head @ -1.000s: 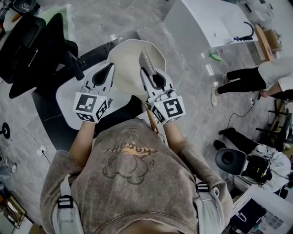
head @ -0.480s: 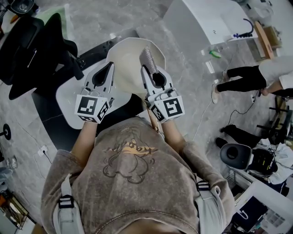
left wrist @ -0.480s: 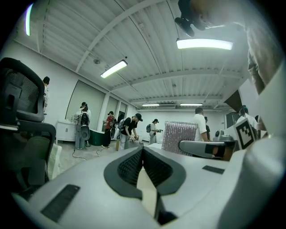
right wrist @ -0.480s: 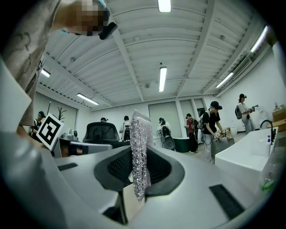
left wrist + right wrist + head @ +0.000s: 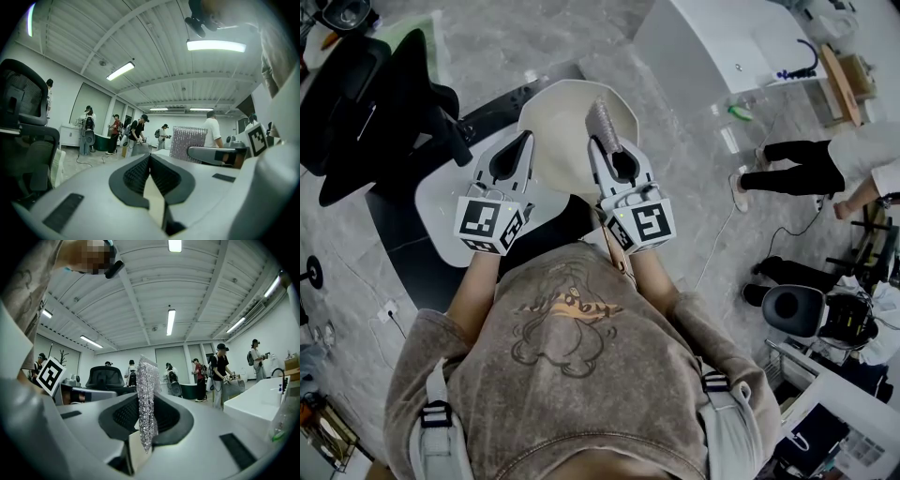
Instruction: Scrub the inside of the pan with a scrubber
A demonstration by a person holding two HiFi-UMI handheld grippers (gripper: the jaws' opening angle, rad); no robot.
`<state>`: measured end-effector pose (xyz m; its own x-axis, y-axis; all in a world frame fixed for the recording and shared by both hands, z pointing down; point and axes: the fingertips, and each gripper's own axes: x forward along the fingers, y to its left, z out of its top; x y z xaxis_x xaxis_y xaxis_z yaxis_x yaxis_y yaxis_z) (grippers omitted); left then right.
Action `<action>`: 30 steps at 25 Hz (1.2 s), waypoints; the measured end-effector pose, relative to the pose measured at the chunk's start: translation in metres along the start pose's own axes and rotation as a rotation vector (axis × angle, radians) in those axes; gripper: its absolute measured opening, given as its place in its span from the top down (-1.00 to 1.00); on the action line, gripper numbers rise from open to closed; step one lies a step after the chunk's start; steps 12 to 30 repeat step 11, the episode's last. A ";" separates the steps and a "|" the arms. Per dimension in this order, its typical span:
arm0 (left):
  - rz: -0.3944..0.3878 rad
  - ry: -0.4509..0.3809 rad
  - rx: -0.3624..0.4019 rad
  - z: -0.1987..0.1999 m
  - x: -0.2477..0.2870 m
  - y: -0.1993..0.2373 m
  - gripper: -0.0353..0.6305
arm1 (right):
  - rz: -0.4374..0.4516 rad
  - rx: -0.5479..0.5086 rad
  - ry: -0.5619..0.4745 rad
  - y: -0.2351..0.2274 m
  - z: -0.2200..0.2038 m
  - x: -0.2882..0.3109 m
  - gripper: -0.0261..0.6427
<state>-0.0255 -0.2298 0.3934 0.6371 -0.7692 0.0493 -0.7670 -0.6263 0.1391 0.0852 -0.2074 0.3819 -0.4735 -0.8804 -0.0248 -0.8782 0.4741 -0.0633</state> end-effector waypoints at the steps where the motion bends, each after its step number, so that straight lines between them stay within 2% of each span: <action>1: 0.001 0.002 -0.001 -0.001 0.000 0.000 0.84 | -0.001 -0.001 0.003 0.000 -0.001 0.000 0.67; 30: 0.006 0.012 -0.010 -0.001 0.000 0.000 0.84 | -0.010 0.002 0.022 0.001 0.000 0.000 0.67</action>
